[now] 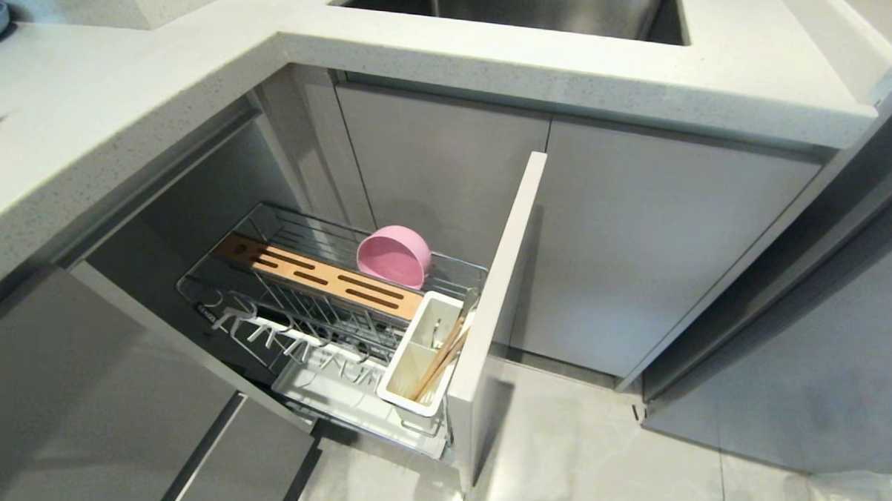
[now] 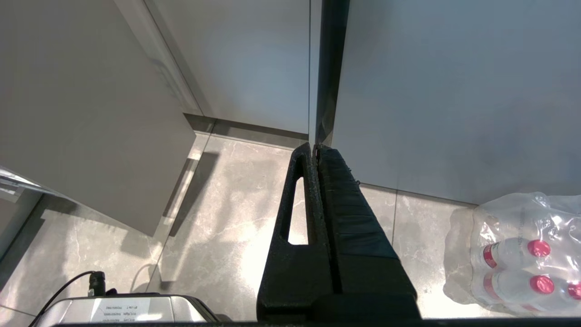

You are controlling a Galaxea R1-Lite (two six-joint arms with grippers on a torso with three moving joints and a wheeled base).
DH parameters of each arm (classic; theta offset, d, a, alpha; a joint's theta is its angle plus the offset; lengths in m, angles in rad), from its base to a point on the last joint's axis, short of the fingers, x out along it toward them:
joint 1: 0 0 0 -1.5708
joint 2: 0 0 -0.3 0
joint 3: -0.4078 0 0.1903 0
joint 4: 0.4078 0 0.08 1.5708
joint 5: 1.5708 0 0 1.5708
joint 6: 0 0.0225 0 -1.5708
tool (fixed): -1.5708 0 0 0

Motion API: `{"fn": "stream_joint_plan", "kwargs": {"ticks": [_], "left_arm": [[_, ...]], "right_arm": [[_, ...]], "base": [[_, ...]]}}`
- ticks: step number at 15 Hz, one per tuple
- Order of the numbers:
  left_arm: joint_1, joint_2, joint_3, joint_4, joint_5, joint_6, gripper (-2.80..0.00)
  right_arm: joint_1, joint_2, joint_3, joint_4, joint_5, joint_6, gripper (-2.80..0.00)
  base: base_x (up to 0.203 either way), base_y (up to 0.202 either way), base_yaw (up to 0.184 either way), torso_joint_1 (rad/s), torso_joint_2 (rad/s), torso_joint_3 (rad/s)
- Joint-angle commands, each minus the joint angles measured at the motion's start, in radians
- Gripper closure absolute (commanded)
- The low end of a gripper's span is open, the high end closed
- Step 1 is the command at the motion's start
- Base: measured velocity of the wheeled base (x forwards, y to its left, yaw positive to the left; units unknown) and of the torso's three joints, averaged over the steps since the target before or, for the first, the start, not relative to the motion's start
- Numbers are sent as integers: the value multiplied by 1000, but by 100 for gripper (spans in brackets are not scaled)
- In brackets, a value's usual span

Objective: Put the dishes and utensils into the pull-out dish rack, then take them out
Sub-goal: Pick up the chopsticks and place it in the cupboard

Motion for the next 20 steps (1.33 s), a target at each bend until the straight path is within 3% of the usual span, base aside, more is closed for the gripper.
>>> {"fn": "stream_joint_plan", "kwargs": {"ticks": [1,12,13,20], "left_arm": [[0,1,-1,3,-4,1,-280],[0,-2,2,4,-4,1,-280],[0,-1,4,4,-6,0,0],[0,-2,5,4,-6,-1,0]], "right_arm": [[0,0,2,0,0,1,0],[0,0,2,0,0,1,0],[0,0,2,0,0,1,0],[0,0,2,0,0,-1,0]], "base": [[0,0,0,0,0,0],[0,0,0,0,0,0],[0,0,0,0,0,0],[0,0,0,0,0,0]]}}
